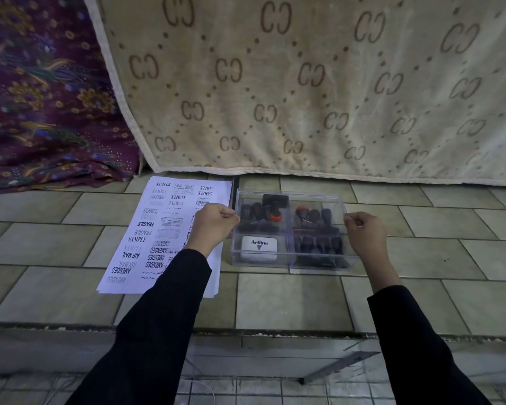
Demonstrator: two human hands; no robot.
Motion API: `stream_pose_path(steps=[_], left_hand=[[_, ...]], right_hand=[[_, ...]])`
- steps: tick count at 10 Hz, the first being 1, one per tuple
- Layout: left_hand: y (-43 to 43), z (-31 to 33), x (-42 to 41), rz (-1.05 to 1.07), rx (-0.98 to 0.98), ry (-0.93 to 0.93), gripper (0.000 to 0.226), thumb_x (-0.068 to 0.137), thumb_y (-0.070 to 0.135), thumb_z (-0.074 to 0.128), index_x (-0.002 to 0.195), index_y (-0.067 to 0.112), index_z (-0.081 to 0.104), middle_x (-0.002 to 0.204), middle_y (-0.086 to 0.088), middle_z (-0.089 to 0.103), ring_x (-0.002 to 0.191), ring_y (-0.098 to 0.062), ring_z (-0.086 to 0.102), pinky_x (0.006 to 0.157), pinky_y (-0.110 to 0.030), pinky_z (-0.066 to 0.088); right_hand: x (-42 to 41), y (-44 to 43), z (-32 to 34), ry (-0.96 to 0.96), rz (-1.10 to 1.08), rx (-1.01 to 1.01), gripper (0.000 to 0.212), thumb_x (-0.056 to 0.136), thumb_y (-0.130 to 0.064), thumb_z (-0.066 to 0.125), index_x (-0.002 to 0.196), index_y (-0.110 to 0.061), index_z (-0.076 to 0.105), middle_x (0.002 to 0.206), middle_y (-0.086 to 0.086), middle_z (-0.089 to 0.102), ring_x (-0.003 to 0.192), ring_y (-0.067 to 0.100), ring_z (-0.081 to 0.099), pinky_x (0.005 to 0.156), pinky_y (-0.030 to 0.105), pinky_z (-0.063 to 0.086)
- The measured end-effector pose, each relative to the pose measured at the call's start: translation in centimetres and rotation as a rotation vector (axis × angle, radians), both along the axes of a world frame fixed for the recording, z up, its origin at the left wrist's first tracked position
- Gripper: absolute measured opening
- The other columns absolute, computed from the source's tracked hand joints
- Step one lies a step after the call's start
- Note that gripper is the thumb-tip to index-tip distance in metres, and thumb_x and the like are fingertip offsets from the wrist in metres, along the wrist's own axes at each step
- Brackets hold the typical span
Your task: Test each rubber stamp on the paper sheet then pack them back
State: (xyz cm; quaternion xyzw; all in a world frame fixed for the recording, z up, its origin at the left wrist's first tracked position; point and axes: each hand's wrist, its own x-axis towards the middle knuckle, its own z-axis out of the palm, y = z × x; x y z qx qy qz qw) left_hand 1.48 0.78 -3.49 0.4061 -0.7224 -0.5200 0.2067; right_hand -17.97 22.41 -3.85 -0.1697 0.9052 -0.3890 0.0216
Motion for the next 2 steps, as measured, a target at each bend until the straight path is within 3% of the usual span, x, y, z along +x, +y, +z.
stream_pose_path(steps=[1,2], left_hand=[[0.11,0.10,0.19,-0.031,0.015,-0.003,0.015,0.086,0.011,0.066,0.100,0.008,0.066,0.088,-0.001,0.064,0.065,-0.007,0.062,0.051,-0.015,0.052],[0.32,0.44,1.19,-0.046,-0.079,-0.025,0.030,0.088,0.025,0.065,0.116,0.015,0.059,0.105,0.004,0.061,0.082,-0.008,0.060,0.070,-0.021,0.051]], right_hand=[[-0.03,0.15,-0.25,-0.022,0.000,-0.022,0.023,0.092,-0.016,0.055,0.103,-0.001,0.069,0.098,0.018,0.070,0.091,0.031,0.063,0.077,0.028,0.042],[0.38,0.94,-0.09,-0.161,0.006,-0.124,0.029,0.093,-0.025,0.054,0.111,-0.005,0.066,0.101,0.016,0.068,0.093,0.031,0.063,0.087,0.049,0.052]])
